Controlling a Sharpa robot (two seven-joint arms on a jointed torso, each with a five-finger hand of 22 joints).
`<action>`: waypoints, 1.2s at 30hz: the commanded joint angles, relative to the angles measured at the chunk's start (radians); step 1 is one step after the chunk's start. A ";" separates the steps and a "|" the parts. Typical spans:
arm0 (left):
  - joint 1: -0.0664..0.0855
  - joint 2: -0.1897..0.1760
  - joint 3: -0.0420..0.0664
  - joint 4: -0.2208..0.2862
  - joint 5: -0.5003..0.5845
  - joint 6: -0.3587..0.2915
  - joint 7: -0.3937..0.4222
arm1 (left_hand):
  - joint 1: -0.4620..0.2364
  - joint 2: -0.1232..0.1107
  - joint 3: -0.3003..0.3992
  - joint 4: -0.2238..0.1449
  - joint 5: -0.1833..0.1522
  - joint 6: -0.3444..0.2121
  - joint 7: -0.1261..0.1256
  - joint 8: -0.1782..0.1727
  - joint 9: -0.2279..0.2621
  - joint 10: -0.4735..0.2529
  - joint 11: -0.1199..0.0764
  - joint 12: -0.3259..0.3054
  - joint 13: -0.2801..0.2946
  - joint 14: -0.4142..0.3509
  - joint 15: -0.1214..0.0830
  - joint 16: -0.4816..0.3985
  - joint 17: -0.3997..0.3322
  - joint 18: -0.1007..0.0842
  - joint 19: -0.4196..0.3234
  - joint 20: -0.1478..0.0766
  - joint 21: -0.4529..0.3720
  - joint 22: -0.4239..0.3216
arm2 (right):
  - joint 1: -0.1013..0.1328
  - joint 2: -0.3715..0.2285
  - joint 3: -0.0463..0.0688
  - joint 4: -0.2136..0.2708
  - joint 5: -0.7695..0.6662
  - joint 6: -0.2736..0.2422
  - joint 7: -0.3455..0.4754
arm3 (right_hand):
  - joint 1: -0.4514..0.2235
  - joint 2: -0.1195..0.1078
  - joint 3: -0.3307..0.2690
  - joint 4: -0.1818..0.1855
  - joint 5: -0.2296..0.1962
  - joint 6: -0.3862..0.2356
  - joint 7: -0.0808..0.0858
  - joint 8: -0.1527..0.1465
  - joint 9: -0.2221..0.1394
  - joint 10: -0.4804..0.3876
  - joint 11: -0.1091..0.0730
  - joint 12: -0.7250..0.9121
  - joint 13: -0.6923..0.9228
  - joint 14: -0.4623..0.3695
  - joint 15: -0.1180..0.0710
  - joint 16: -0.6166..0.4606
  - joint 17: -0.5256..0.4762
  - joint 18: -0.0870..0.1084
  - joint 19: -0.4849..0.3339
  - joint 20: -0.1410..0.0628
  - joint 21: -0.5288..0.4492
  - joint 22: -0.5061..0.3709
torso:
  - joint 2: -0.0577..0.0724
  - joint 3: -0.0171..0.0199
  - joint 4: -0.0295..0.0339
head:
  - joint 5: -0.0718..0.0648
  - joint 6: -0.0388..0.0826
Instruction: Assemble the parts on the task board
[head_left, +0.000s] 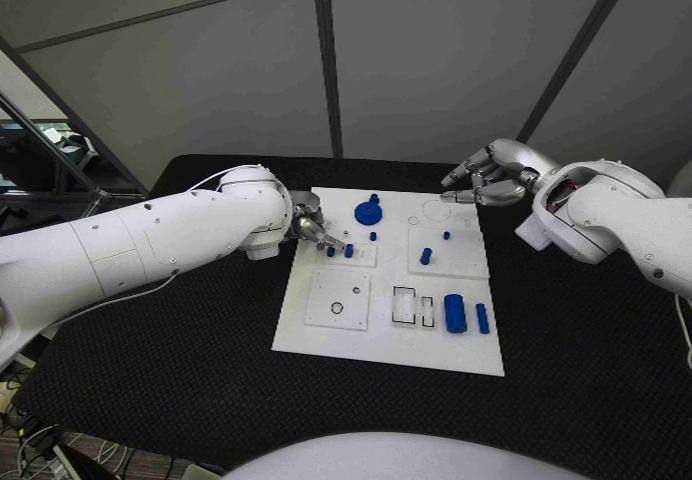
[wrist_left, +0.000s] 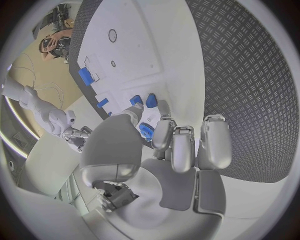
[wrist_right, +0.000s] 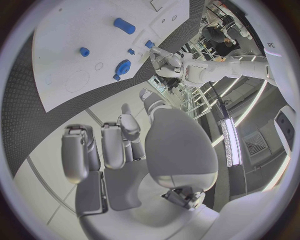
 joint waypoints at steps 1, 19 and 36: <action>0.001 -0.003 0.004 0.004 0.038 -0.065 0.011 | 0.004 -0.006 0.002 0.007 -0.004 0.002 0.000 -0.004 0.000 0.005 -0.006 -0.005 0.121 0.089 -0.004 0.002 0.216 0.002 0.001 -0.004 -0.001 0.031 | 0.002 -0.001 0.001 0.002 -0.009 -0.001 0.004 | -0.005 0.001 0.006 0.000 0.002 0.005 -0.002 -0.004 0.001 0.001 -0.001 -0.001 -0.001 0.036 -0.004 -0.003 -0.001 0.012 0.040 -0.007 -0.006 0.159 | 0.000 0.0013 -0.0025 | 0.001 0.002; 0.016 0.011 0.033 -0.010 0.152 -0.233 0.371 | 0.355 0.001 0.165 -0.143 -0.008 -0.167 0.099 -0.101 -0.302 -0.401 0.088 -0.872 -0.305 -0.351 0.094 -0.755 -0.389 0.091 -0.538 0.058 -0.600 -0.501 | 0.002 -0.002 0.001 0.000 -0.011 -0.006 0.000 | -0.008 0.000 0.006 0.001 0.003 0.004 -0.002 -0.004 0.001 -0.011 -0.001 -0.025 -0.023 0.035 -0.004 -0.007 -0.006 0.013 0.037 -0.007 -0.010 0.154 | 0.002 0.0000 -0.0010 | -0.015 0.011; 0.013 0.139 -0.015 -0.135 -0.110 -0.336 0.595 | 0.375 -0.031 0.139 -0.245 -0.004 -0.116 0.126 -0.099 -0.823 -0.319 0.134 -1.130 -1.005 -0.236 0.123 -1.050 -0.714 0.121 -0.454 0.123 -0.871 -0.692 | 0.002 0.003 0.000 0.010 -0.011 -0.007 -0.005 | -0.012 0.000 0.016 -0.002 0.005 0.004 -0.003 -0.004 0.003 -0.064 -0.003 -0.135 -0.125 0.027 -0.005 -0.028 -0.033 0.020 0.023 -0.007 -0.029 0.129 | 0.002 -0.0002 -0.0019 | -0.032 0.018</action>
